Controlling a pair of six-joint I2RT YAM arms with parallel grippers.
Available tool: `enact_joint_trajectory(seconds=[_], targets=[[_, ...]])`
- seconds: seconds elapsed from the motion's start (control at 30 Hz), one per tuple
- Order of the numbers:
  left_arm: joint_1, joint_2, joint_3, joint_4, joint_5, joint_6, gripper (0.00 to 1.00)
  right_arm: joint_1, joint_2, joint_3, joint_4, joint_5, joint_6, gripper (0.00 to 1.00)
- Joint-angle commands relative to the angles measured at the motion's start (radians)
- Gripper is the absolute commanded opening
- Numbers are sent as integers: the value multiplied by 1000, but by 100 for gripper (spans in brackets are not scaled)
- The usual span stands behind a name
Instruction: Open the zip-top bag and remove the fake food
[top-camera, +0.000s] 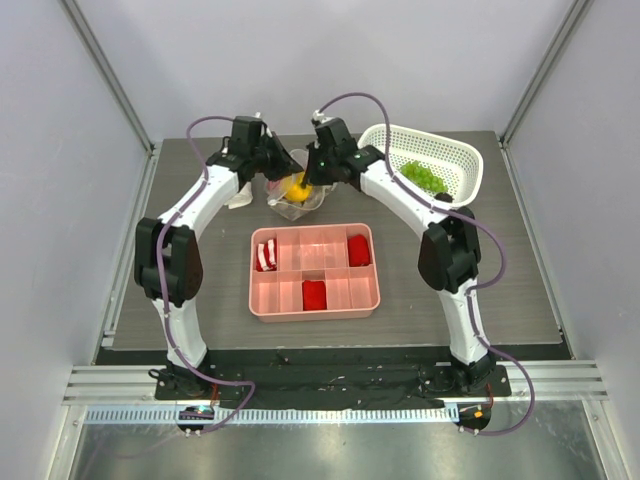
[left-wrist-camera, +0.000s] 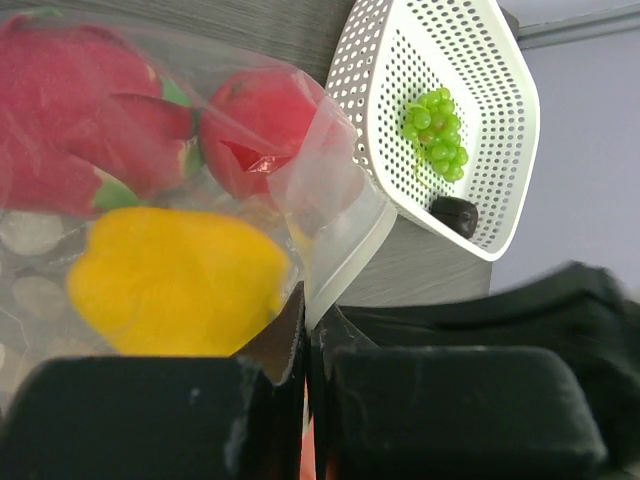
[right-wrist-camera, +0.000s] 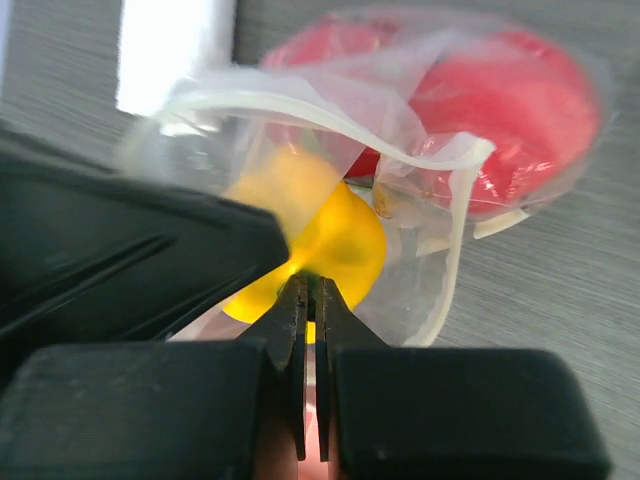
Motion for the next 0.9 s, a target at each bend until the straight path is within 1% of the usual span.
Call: enact_joint_trajectory(seconds=[0.0, 0.17, 0.3, 0.43, 0.57, 0.6, 0.67, 0.7, 0.77, 0.87], targets=[[-4, -57, -3, 13, 16, 29, 0, -16, -132, 69, -33, 45, -26, 1], [-1, -46, 27, -2, 7, 33, 0, -26, -171, 124, -137, 26, -21, 1], [-1, -37, 53, -7, 7, 24, 0, -57, -247, 95, -180, 8, -1, 1], [1, -36, 53, 1, 15, 13, 0, -161, -313, 66, -189, -15, 45, 1], [-3, -49, 45, -7, 12, 9, 0, -256, -326, 48, -196, 40, 43, 1], [-1, -62, 44, -7, 12, 4, 0, -278, -326, 42, -196, 107, 42, 1], [-1, -79, 30, -2, 7, -8, 0, -332, -310, 20, -193, 175, 25, 1], [-4, -101, 25, 3, 1, -13, 0, -351, -295, 19, -191, 231, 1, 1], [-3, -114, 21, 10, -7, -22, 0, -405, -242, 19, -176, 273, -19, 1], [-4, -123, 28, 16, 6, -52, 0, -450, -170, 23, -131, 316, -58, 1]])
